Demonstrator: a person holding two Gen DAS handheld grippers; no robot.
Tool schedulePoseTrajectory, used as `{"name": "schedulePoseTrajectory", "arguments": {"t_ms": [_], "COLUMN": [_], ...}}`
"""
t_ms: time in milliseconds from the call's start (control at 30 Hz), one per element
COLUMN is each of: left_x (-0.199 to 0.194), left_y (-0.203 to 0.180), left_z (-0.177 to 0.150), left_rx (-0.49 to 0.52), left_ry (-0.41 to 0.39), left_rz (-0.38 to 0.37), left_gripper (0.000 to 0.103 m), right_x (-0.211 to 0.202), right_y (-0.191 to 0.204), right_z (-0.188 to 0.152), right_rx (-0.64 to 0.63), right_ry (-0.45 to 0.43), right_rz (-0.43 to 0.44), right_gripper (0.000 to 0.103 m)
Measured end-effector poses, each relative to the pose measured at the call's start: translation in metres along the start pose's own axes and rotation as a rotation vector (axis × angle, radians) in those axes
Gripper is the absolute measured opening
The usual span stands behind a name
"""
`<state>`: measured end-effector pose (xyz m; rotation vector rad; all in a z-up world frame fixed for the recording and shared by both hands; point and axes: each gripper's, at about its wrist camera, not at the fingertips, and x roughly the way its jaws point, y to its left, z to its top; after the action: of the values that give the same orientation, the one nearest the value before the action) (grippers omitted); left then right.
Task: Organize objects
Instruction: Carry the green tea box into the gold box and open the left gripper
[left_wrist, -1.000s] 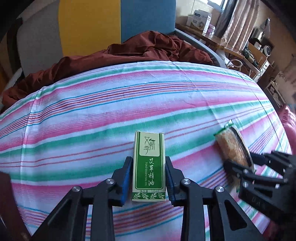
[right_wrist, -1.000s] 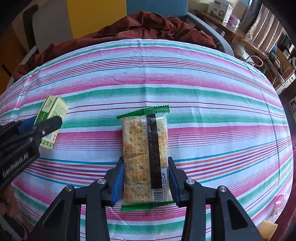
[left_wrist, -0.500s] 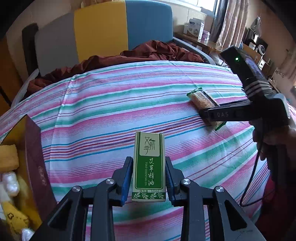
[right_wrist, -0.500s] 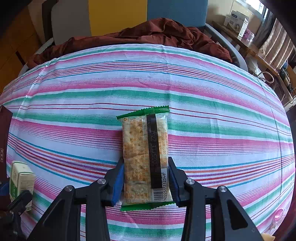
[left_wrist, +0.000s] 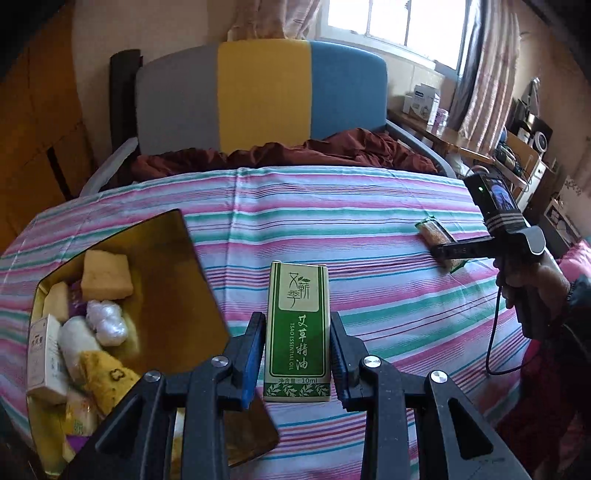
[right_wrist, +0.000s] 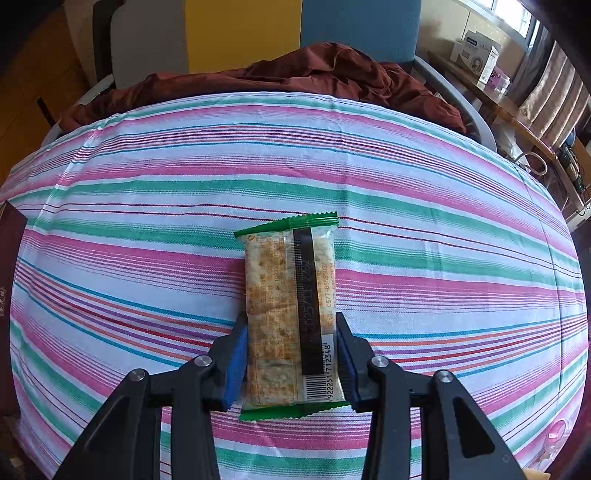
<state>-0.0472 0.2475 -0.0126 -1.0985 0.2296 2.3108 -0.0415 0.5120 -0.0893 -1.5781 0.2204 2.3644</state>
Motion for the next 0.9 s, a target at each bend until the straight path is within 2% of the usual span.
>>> {"name": "schedulePoseTrajectory", "arguments": {"t_ms": [233, 433, 500, 600, 767, 900], "left_x": [-0.011, 0.006, 0.016, 0.034, 0.066, 0.077], "left_y": [0.106, 0.142, 0.140, 0.136, 0.135, 0.136], "left_z": [-0.015, -0.007, 0.001, 0.008, 0.004, -0.003], "left_rx": [-0.268, -0.393, -0.396, -0.371, -0.337, -0.322], "left_ry": [0.038, 0.069, 0.083, 0.110, 0.185, 0.213], "left_rz": [-0.021, -0.039, -0.050, -0.028, 0.054, 0.077], "left_gripper": [0.033, 0.033, 0.033, 0.034, 0.034, 0.035], "right_x": [0.008, 0.009, 0.009, 0.009, 0.009, 0.009], "right_y": [0.002, 0.002, 0.002, 0.003, 0.004, 0.005], "right_z": [0.005, 0.006, 0.006, 0.006, 0.007, 0.006], "right_rx": [-0.010, -0.024, -0.024, -0.029, -0.034, -0.036], "right_ry": [-0.001, -0.003, -0.003, -0.003, -0.003, -0.005], "right_rz": [-0.024, -0.037, -0.039, -0.043, -0.049, -0.054], "right_gripper": [0.042, 0.042, 0.042, 0.042, 0.042, 0.042]}}
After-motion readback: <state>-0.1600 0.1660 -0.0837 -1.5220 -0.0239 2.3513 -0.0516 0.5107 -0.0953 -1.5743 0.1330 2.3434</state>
